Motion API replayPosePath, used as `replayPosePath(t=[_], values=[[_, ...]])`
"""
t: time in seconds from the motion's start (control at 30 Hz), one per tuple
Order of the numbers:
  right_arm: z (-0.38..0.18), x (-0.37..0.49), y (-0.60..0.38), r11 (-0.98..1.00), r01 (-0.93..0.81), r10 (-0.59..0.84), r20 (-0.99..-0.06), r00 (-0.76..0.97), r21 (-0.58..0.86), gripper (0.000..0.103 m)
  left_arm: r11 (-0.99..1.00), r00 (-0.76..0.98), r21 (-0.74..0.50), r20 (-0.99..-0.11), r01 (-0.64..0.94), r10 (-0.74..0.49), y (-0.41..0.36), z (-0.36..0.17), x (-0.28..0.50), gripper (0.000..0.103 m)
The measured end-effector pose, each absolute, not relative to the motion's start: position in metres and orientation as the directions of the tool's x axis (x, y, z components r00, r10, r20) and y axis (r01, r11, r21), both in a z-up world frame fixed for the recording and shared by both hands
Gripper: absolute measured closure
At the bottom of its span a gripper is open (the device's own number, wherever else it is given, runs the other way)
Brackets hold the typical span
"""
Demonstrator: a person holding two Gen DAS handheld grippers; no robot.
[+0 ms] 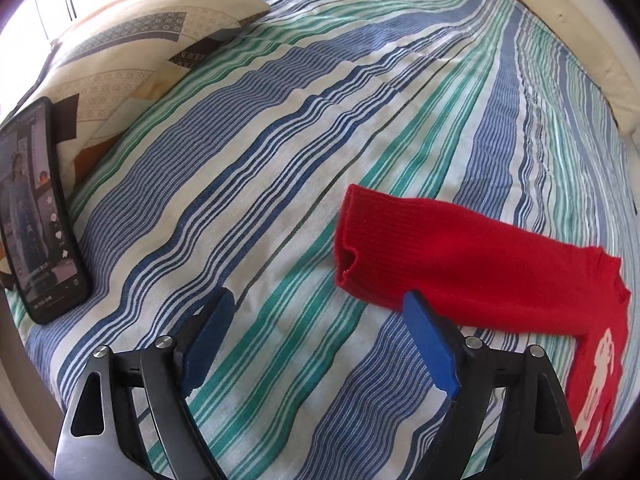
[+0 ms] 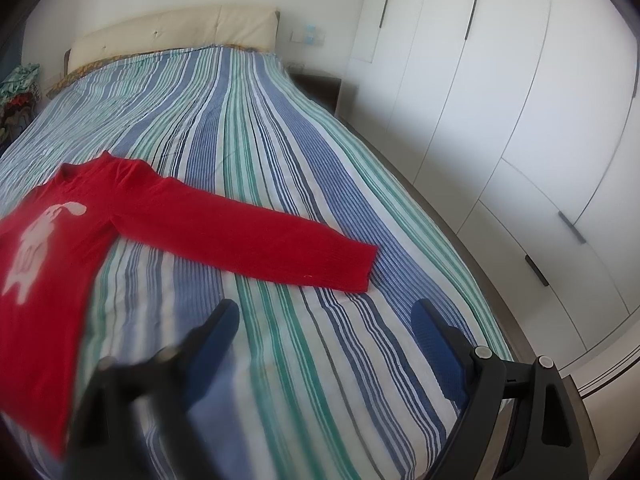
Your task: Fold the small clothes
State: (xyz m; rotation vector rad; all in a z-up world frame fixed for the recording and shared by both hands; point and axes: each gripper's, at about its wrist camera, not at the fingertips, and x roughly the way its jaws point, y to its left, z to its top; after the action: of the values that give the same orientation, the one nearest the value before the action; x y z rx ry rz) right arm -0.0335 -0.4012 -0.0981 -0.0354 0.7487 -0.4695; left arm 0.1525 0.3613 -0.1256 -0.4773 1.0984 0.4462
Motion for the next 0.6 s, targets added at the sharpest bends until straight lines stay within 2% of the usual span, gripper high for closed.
replayPosePath(t=[0.17,0.3,0.6], values=[[-0.098,-0.033,-0.401,0.896,0.4,-0.422,-0.647,0.635,-0.192,0.016,0.847,0.46,-0.167,-0.882,-0.505,0.1,0.337,-0.1,0.139,0.015],[-0.098,-0.032,-0.4,0.896,0.398,-0.423,-0.647,0.635,-0.196,0.016,0.889,0.51,-0.196,-0.859,-0.414,0.047,0.299,-0.087,0.135,0.014],[-0.099,-0.032,-0.402,0.897,0.397,-0.42,-0.649,0.634,-0.193,0.016,0.956,0.51,-0.207,-0.857,-0.209,-0.074,0.207,-0.109,0.13,0.013]])
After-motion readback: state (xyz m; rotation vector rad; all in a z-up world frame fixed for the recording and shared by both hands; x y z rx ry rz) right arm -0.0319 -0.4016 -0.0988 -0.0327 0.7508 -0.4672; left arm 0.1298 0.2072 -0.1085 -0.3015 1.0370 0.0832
